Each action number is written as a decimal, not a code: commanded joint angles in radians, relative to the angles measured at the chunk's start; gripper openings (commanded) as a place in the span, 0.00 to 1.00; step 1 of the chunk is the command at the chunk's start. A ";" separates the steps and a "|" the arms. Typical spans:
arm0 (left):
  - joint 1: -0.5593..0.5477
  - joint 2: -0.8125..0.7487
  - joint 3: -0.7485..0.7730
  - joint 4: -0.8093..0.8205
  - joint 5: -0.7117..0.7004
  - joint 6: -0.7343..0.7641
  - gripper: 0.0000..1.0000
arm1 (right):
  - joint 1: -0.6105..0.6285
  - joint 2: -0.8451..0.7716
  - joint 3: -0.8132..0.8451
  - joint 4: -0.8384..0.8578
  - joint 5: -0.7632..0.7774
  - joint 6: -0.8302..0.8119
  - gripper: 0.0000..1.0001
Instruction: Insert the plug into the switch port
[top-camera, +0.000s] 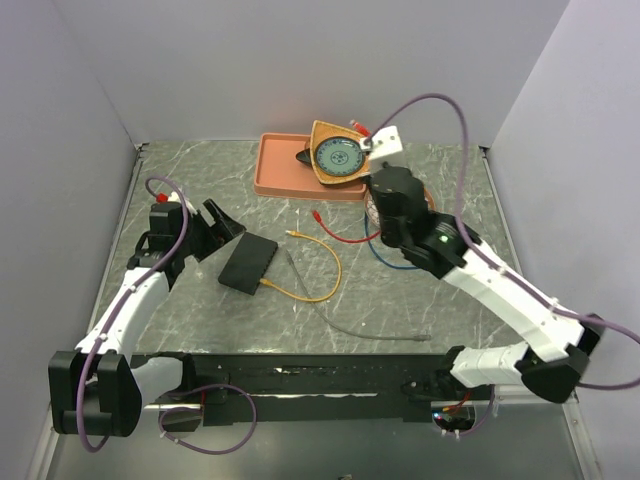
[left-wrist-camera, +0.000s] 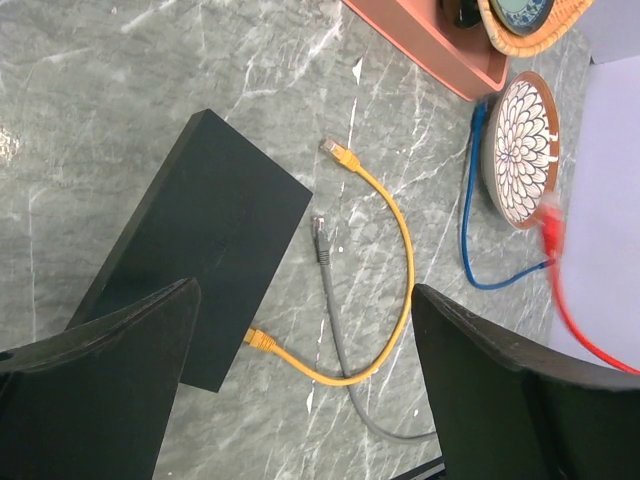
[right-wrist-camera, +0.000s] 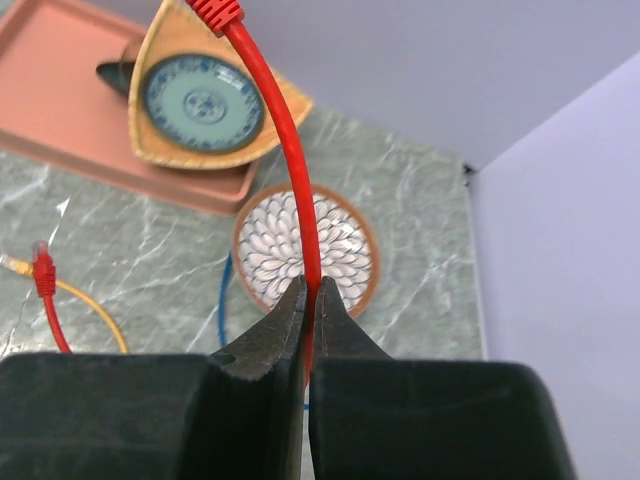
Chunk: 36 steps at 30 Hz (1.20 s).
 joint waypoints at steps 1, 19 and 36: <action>0.002 -0.010 -0.014 0.051 0.017 -0.008 0.93 | -0.004 -0.082 0.013 -0.021 -0.009 -0.019 0.00; 0.002 0.041 -0.028 0.100 0.057 -0.017 0.94 | -0.026 -0.188 -0.546 -0.293 -0.178 0.802 0.10; 0.002 0.041 -0.022 0.074 0.040 0.007 0.95 | -0.018 -0.202 -0.495 -0.086 -0.443 0.555 0.99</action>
